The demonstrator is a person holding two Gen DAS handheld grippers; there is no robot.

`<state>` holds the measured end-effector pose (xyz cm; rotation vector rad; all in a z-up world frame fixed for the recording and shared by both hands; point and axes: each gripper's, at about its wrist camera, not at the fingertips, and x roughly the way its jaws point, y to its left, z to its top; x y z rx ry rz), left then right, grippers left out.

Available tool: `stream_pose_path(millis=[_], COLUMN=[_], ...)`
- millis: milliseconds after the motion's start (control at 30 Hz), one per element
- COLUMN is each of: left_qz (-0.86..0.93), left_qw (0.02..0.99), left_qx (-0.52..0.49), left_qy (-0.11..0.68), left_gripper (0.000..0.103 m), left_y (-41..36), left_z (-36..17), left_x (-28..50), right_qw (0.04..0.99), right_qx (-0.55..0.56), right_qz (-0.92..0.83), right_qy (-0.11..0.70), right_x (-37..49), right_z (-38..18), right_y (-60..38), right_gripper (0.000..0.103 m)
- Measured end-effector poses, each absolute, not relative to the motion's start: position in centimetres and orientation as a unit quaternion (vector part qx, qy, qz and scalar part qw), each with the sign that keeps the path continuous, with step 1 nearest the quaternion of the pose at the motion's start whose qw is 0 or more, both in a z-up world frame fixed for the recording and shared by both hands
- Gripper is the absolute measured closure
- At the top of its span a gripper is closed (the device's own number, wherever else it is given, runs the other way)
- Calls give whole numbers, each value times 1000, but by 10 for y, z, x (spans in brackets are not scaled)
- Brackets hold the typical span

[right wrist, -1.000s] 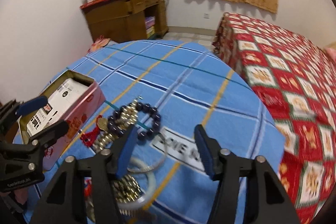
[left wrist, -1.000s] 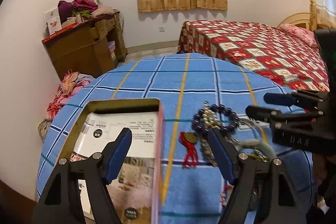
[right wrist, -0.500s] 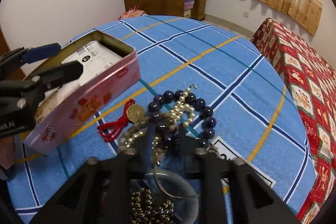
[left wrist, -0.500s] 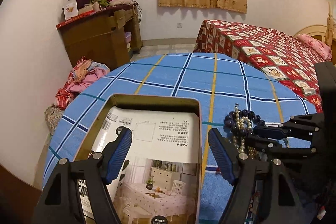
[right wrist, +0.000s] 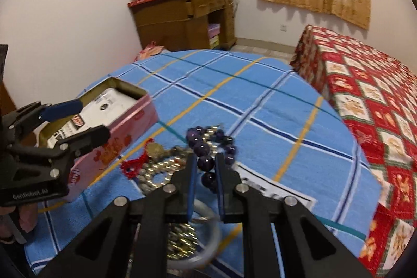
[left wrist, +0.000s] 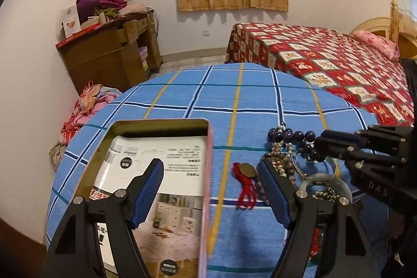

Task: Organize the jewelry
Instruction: 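Reach the right tool to the dark bead bracelet and grasp it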

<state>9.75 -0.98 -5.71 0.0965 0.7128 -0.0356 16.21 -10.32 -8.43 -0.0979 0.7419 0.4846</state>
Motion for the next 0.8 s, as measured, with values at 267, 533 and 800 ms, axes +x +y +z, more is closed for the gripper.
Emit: stream_pose_path(millis=[267,533,800], left_qz=[-27,-50,-60], left_qw=[932,929,924], left_qx=[55,67,65], left_qy=[357,361,371], left_gripper=[43,45,45], left_y=[-21,-41,-56], left_z=[-63,-70,-78], left_x=[101,104,116], right_qw=[927,923,924], right_qx=[8,25,30], right_qz=[152,126,132], right_qy=[343,363,357], right_x=[155,152,145], right_z=[-86,-110,-112], right_y=[-152,-167,-171], right_gripper=[87,87,87])
